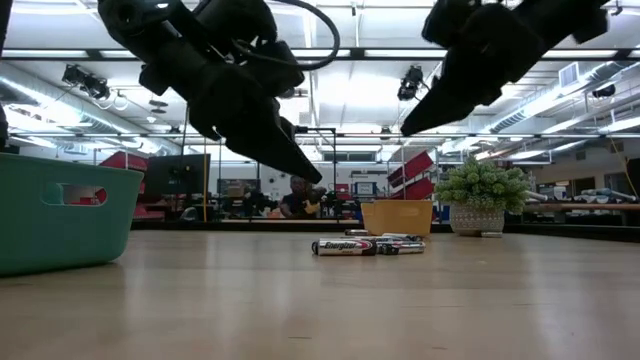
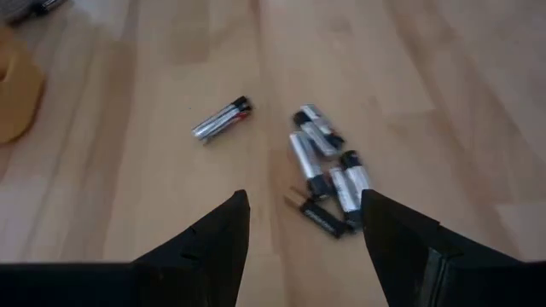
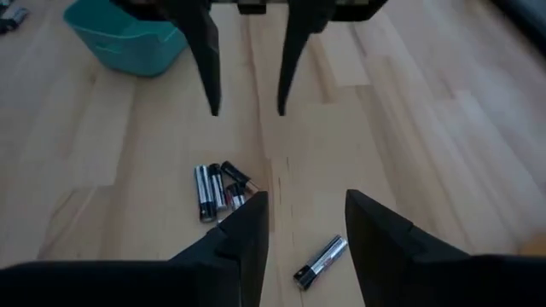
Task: Sort batteries
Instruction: Put the black battery into the yellow bin
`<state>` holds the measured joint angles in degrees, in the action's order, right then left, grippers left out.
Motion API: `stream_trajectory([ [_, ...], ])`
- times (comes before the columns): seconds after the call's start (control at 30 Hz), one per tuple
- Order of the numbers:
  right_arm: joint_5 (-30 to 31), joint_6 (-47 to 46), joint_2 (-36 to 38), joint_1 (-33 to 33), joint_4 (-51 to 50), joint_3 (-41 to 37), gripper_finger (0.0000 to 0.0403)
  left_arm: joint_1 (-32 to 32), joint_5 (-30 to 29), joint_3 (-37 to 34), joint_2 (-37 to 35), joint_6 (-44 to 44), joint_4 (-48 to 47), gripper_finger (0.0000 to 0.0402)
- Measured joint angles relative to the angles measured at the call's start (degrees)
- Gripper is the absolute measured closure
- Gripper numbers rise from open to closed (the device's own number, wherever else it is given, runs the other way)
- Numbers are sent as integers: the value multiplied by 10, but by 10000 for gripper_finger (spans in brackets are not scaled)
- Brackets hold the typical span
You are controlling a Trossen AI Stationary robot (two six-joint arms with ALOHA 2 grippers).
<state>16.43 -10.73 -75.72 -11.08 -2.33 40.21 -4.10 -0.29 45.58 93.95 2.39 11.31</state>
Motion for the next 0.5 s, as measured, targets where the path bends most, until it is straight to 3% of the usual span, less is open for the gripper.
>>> stream_trajectory([
  [0.2,76,-8,0,-36,2,0,266,-20,-42,0,58,-14,36,183],
  [0.5,81,-7,0,-31,5,0,266,-31,-70,1,106,-43,99,183],
])
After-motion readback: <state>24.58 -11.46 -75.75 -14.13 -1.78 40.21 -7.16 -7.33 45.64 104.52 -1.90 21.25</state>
